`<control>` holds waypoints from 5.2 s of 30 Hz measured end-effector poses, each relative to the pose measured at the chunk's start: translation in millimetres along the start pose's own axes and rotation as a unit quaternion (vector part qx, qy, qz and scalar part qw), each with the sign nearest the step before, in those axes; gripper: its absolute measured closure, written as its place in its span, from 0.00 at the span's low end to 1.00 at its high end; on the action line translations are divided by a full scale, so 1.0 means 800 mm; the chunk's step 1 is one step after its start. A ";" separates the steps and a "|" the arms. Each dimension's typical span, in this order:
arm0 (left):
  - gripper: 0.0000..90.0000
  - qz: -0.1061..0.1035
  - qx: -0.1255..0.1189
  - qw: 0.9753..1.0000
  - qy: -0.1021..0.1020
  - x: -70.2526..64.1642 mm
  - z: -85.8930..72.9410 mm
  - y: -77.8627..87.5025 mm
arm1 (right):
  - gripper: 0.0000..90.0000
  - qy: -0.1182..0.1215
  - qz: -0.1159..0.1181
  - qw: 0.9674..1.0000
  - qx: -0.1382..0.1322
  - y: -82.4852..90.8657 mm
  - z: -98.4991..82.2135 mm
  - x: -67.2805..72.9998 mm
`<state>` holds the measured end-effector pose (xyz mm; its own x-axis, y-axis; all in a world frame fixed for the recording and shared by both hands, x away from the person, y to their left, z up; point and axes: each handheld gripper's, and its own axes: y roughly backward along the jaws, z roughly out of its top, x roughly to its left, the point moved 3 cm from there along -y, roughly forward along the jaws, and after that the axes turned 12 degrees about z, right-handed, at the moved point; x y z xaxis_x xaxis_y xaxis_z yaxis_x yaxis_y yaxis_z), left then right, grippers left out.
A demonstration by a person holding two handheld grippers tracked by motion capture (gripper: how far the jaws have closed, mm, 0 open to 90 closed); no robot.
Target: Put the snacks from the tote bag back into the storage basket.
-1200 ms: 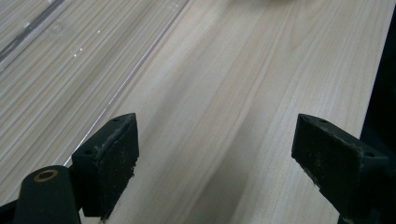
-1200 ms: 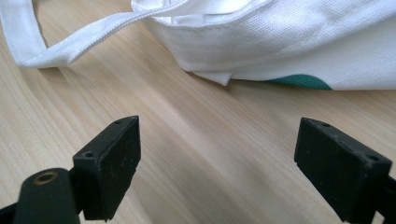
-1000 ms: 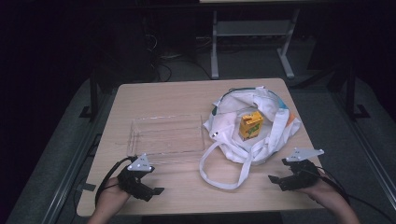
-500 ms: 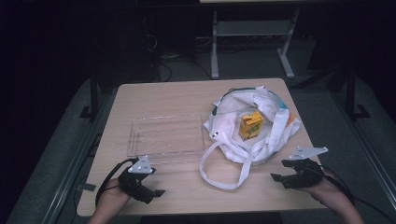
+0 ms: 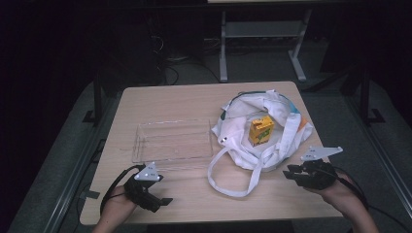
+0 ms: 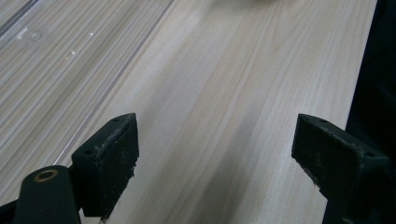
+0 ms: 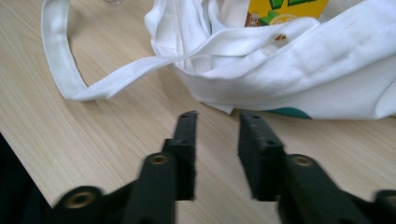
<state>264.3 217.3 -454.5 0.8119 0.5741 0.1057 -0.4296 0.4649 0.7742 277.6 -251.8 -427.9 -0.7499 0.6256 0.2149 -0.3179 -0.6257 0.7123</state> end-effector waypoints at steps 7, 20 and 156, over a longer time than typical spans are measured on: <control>0.16 0.000 -0.001 1.000 0.002 0.001 -0.001 0.000 | 1.00 0.005 -0.003 1.000 0.007 0.002 0.009 -0.004; 0.16 0.000 -0.001 1.000 0.002 0.000 0.000 0.000 | 1.00 0.016 0.007 1.000 0.013 0.001 0.026 -0.004; 0.16 -0.009 0.004 1.000 -0.009 -0.001 0.001 -0.002 | 1.00 0.014 -0.015 0.999 0.035 -0.124 0.154 -0.061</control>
<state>264.7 215.9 -455.3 0.8268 0.5530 0.1032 -0.4113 0.4691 0.7815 417.1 -162.6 -426.4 -0.7572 0.6295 0.1745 -0.2998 -0.5722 0.7633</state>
